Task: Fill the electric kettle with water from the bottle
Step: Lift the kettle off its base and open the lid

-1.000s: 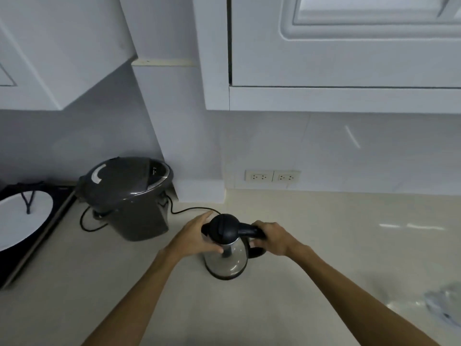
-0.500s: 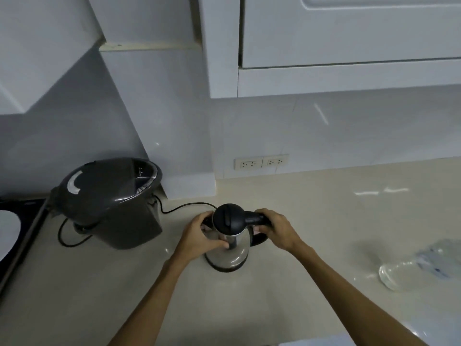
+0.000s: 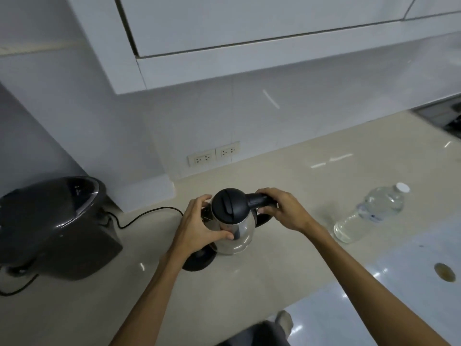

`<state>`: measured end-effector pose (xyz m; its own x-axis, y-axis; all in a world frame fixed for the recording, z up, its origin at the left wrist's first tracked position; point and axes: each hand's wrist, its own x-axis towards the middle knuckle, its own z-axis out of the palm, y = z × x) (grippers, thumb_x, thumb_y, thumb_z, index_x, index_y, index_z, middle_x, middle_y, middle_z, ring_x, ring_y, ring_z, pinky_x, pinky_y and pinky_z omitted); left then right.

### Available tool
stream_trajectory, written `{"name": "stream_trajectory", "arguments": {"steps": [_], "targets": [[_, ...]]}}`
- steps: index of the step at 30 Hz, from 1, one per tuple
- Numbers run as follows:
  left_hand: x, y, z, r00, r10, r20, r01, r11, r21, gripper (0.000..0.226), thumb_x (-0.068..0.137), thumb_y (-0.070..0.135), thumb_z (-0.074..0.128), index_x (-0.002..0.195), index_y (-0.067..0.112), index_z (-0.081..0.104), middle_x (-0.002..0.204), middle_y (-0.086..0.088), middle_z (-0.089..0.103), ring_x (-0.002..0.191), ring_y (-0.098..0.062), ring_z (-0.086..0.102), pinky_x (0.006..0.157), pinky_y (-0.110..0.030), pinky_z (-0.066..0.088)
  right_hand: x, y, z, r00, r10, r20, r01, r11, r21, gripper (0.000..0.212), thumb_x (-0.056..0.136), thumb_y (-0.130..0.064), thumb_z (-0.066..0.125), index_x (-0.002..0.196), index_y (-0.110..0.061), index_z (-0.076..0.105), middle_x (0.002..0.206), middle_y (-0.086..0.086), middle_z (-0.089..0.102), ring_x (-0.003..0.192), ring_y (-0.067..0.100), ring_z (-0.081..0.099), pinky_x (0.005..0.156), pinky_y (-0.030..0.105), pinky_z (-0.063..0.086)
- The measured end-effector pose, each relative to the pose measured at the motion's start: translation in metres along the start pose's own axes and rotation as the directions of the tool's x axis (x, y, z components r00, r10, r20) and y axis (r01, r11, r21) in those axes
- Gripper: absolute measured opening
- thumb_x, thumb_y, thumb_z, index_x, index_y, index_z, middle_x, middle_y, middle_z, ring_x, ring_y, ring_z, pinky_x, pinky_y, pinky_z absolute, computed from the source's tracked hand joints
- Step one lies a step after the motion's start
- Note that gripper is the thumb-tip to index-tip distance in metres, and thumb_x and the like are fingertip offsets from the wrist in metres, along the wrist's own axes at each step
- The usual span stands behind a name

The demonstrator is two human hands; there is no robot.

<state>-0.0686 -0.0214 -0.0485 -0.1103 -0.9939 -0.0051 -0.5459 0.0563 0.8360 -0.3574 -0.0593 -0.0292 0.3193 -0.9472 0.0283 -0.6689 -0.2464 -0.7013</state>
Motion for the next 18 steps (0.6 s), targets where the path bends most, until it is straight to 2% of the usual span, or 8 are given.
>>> {"name": "stream_trajectory", "arguments": {"steps": [4, 9, 11, 14, 18], "targets": [[0.01, 0.018, 0.036, 0.998, 0.037, 0.057, -0.038, 0.999, 0.019, 0.122, 0.039, 0.065, 0.093, 0.148, 0.039, 0.047, 0.131, 0.011, 0.05, 0.121, -0.007, 0.055, 0.098, -0.033, 0.053, -0.016, 0.031, -0.023, 0.999, 0.046, -0.001, -0.046, 0.999, 0.005, 0.039, 0.085, -0.022, 0.074, 0.122, -0.026, 0.063, 0.108, -0.006, 0.068, 0.096, 0.013, 0.061, 0.088, 0.03, 0.049], [0.016, 0.031, 0.085, 0.997, -0.002, 0.073, 0.003, 1.0, -0.008, 0.117, 0.042, 0.051, 0.101, 0.145, 0.042, 0.047, 0.128, 0.011, 0.049, 0.11, 0.022, 0.048, 0.09, -0.02, 0.051, -0.029, 0.074, -0.043, 0.996, 0.082, 0.036, -0.083, 0.996, 0.016, 0.038, 0.084, -0.02, 0.073, 0.121, -0.024, 0.064, 0.108, -0.005, 0.068, 0.097, 0.013, 0.061, 0.087, 0.027, 0.047], [0.017, 0.036, 0.114, 0.997, -0.035, 0.064, 0.036, 0.999, -0.009, 0.117, 0.041, 0.052, 0.101, 0.145, 0.041, 0.046, 0.129, 0.01, 0.049, 0.109, 0.021, 0.048, 0.089, -0.019, 0.052, -0.032, 0.094, -0.054, 0.994, 0.095, 0.061, -0.096, 0.995, 0.013, 0.039, 0.084, -0.017, 0.074, 0.121, -0.024, 0.065, 0.108, -0.005, 0.068, 0.097, 0.013, 0.061, 0.087, 0.026, 0.046], [0.016, 0.042, 0.149, 0.995, -0.086, 0.044, 0.087, 0.996, -0.012, 0.116, 0.046, 0.044, 0.104, 0.146, 0.036, 0.047, 0.129, 0.007, 0.05, 0.109, 0.014, 0.051, 0.086, -0.008, 0.047, -0.035, 0.122, -0.067, 0.989, 0.109, 0.102, -0.111, 0.994, 0.014, 0.04, 0.084, -0.015, 0.074, 0.121, -0.024, 0.065, 0.108, -0.004, 0.069, 0.099, 0.015, 0.062, 0.089, 0.03, 0.048], [0.015, 0.044, 0.185, 0.991, -0.133, 0.004, 0.133, 0.991, -0.033, 0.116, 0.043, 0.05, 0.101, 0.145, 0.038, 0.048, 0.129, 0.007, 0.048, 0.117, 0.0, 0.056, 0.098, -0.029, 0.054, -0.036, 0.151, -0.075, 0.987, 0.095, 0.132, -0.101, 0.994, 0.041, 0.042, 0.082, -0.018, 0.076, 0.123, -0.022, 0.065, 0.108, -0.005, 0.067, 0.1, 0.017, 0.062, 0.093, 0.039, 0.05]]}}
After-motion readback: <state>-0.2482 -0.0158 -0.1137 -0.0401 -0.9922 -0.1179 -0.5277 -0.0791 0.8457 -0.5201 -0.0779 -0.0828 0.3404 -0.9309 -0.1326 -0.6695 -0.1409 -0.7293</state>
